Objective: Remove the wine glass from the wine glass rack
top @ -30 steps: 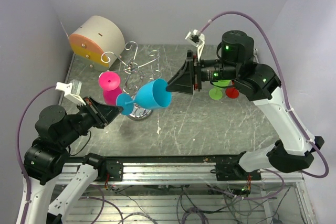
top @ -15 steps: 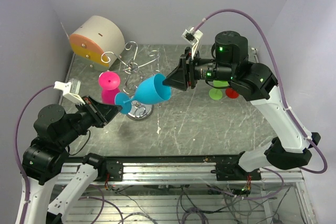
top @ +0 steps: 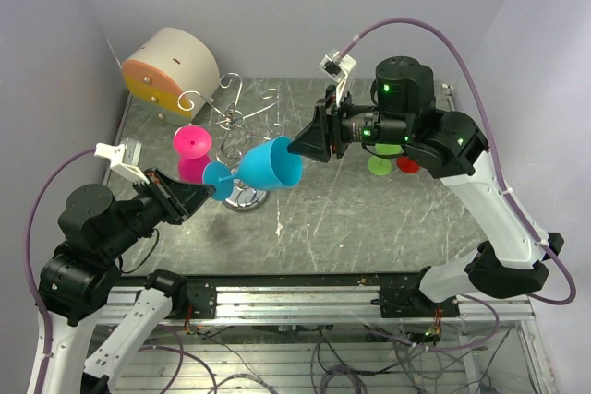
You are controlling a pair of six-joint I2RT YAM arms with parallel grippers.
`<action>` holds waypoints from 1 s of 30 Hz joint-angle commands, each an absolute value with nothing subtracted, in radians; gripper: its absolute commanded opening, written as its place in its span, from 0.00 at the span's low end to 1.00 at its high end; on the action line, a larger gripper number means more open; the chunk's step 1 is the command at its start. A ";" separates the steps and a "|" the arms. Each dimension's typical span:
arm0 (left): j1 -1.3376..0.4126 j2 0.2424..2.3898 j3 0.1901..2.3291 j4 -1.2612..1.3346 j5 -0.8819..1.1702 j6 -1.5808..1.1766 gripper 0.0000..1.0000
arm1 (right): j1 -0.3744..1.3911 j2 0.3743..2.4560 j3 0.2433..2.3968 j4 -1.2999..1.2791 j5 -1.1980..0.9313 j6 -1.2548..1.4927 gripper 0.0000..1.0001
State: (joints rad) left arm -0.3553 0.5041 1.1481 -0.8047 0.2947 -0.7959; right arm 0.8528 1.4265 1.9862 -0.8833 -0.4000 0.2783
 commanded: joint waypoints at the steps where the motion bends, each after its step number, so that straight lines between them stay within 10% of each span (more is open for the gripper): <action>1: -0.360 0.496 1.174 -0.754 0.317 -0.788 0.07 | 0.856 1.398 1.987 -0.886 -0.378 0.271 0.36; 12: -0.360 0.500 1.166 -0.742 0.322 -0.797 0.07 | 0.859 1.407 1.934 -0.815 -0.464 0.291 0.29; 19: -0.360 0.506 1.165 -0.747 0.314 -0.791 0.08 | 0.861 1.402 1.941 -0.798 -0.426 0.301 0.00; 30: -0.360 0.506 1.166 -0.826 0.232 -0.749 0.38 | 0.857 1.351 2.142 -0.930 -0.013 0.221 0.00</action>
State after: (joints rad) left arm -0.3553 0.5041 1.1488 -0.8127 0.2687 -0.7822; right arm 0.8577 1.3972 2.0460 -0.8963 -0.1890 0.2668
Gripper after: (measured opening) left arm 0.370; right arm 0.010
